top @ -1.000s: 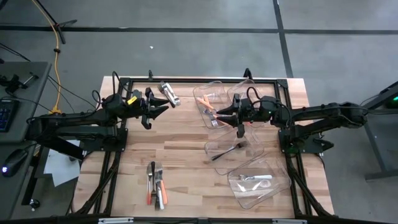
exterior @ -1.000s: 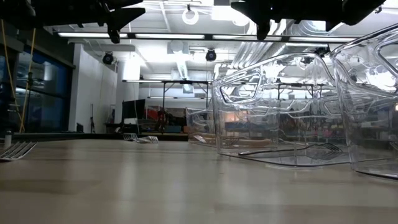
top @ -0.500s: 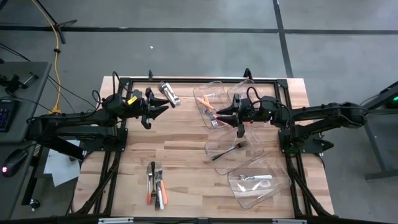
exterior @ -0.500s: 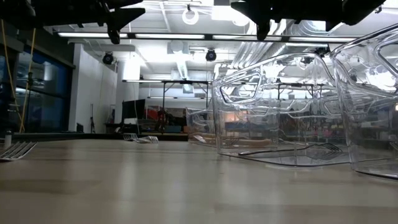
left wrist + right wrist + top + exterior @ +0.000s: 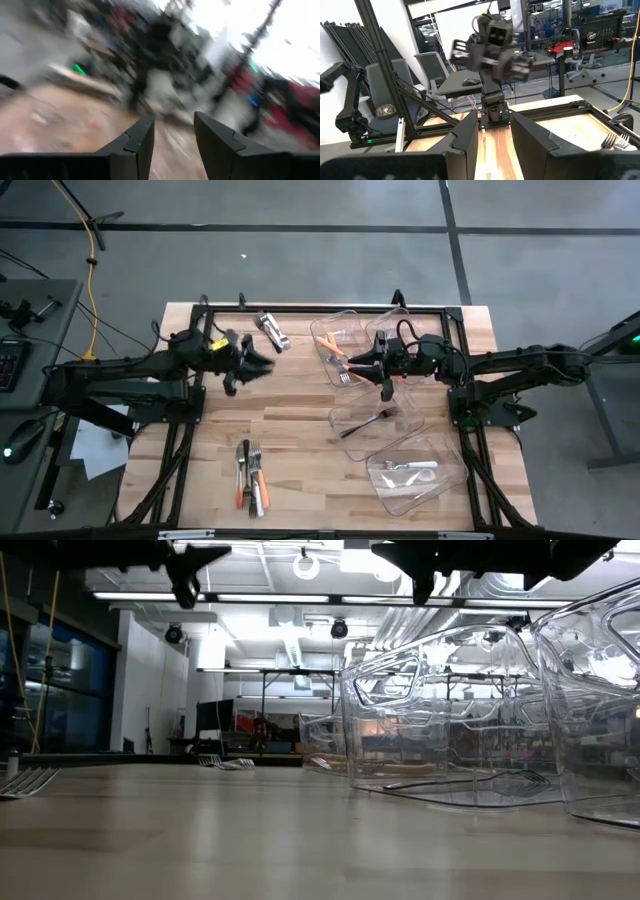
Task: Sort silverware by color (type)
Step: Put the orange fork into the right transparent bin
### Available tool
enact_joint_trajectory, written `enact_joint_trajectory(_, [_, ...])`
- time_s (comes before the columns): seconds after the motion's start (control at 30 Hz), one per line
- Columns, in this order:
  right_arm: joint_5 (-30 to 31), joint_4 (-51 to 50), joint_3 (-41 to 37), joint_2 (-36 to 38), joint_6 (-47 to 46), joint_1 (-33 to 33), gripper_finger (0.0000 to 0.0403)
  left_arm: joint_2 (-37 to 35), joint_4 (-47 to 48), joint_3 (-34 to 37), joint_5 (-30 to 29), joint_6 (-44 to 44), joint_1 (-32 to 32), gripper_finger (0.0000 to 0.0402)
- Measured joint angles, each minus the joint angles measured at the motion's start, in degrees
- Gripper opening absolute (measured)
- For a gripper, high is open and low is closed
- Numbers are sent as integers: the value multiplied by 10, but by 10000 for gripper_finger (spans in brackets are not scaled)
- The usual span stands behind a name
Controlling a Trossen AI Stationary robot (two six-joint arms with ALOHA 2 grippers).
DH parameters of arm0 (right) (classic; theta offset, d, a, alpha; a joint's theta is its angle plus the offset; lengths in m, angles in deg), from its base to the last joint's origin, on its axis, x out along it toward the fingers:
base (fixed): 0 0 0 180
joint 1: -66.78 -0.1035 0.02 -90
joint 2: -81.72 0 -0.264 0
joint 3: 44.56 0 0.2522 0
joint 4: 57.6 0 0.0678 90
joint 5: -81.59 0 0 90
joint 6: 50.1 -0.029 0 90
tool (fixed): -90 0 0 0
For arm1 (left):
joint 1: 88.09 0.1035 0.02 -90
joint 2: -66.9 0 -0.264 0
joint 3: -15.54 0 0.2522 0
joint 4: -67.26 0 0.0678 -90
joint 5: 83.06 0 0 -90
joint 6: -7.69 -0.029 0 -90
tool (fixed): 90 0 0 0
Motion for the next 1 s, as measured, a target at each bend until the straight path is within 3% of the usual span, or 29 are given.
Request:
enact_joint_trajectory(0.1, [0, 0, 0, 0, 0, 0, 101, 9, 194, -76, 16, -29, -61, 126])
enact_joint_trajectory(0.23, [2, -2, 0, 0, 0, 1, 101, 34, 432, -175, -16, -65, -162, 126])
enact_joint_trajectory(0.37, [2, -9, 0, 0, 0, 1, 101, 65, 583, -217, -67, 12, -265, 126])
enact_joint_trajectory(0.57, [2, -21, 0, 0, 0, 1, 101, 112, 649, -185, -85, 358, -387, 126])
enact_joint_trajectory(0.73, [2, -28, 0, 0, 0, 1, 101, 173, 646, -159, -85, 581, -482, 126])
enact_joint_trajectory(0.87, [2, -29, 0, 0, 0, 1, 101, 231, 638, -158, -87, 708, -531, 126])
enact_joint_trajectory(1.0, [1, -32, 0, 0, 0, 1, 101, 288, 584, -158, -92, 772, -559, 126])
